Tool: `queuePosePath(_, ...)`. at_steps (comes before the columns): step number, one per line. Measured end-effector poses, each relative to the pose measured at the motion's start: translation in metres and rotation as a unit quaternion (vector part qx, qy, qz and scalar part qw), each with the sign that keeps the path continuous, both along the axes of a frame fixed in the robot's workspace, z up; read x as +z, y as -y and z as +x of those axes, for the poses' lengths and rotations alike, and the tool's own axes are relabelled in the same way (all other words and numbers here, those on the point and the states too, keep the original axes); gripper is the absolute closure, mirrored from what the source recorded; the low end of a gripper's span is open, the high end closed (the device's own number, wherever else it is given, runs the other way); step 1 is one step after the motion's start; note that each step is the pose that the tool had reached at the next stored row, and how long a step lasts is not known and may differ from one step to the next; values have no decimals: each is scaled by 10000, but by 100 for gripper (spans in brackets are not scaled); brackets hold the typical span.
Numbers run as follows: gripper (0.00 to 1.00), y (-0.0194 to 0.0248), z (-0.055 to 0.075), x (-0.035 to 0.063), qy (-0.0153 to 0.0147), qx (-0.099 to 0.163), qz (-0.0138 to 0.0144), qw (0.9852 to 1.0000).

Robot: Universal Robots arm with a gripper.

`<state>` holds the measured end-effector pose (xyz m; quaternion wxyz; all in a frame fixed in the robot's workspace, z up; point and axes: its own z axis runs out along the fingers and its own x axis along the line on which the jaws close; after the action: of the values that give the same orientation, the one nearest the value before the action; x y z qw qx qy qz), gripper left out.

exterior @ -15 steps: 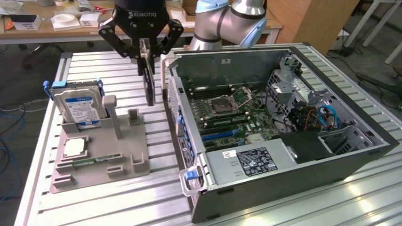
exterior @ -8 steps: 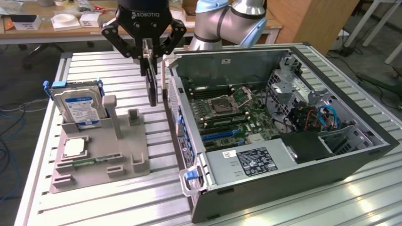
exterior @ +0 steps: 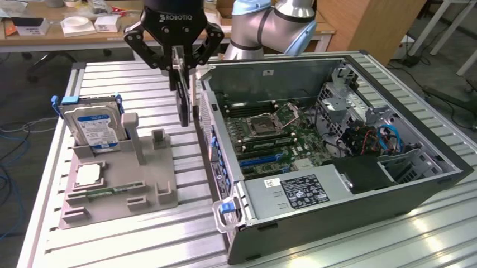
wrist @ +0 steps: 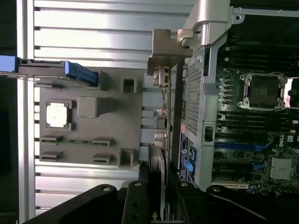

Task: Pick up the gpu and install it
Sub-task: 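Pick up the gpu and move the gpu toward the slot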

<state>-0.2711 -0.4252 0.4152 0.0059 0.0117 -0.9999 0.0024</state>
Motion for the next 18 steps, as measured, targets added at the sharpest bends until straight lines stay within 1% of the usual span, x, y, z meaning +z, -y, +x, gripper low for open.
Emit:
queuePosePath(4, 74, 0, 15, 0, 0, 0, -5, 10000)
queuePosePath(18, 74, 0, 89, 0, 0, 0, -6, 10000)
